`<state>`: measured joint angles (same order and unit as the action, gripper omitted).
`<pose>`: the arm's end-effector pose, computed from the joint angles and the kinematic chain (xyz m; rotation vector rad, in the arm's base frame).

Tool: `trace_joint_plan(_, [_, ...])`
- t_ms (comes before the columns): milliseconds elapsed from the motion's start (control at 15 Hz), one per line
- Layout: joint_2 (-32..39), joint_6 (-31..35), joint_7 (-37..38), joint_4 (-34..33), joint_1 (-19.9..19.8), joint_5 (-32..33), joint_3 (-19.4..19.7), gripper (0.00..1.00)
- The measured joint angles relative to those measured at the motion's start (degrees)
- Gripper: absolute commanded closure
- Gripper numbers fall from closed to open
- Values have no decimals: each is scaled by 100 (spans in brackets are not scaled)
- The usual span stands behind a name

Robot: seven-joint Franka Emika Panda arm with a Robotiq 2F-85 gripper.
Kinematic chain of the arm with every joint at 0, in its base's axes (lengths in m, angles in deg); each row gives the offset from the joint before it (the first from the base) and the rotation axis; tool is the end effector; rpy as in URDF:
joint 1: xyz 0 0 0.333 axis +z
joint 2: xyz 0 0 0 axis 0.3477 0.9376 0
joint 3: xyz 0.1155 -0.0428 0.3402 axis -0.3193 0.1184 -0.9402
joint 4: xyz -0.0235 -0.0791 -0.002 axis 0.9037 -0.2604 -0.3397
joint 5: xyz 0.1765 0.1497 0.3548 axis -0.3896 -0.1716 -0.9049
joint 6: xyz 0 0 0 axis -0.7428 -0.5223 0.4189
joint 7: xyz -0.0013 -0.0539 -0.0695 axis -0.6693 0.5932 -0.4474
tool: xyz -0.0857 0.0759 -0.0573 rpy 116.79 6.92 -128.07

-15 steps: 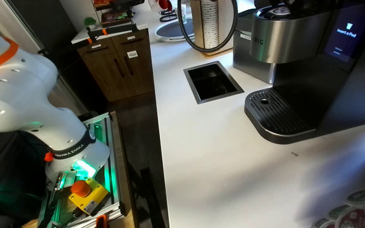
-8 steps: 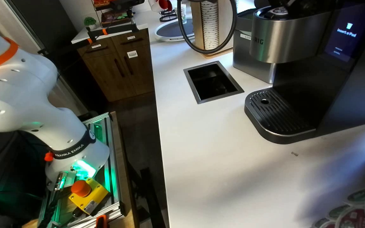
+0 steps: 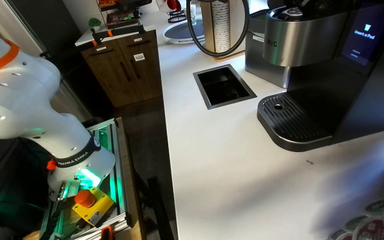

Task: Open the lid of coffee maker, then remove the coffee pod from the coffeemaker and put it in the bin and finally close the lid of the bin

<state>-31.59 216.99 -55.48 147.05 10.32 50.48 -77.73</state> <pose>0.5360 -0.1793 0.5469 2.7818 -0.3672 1.0909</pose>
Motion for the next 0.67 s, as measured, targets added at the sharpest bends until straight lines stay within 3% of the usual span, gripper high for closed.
trace_joint_plan(667, [-10,-1,-138,1,19,-111,18,72])
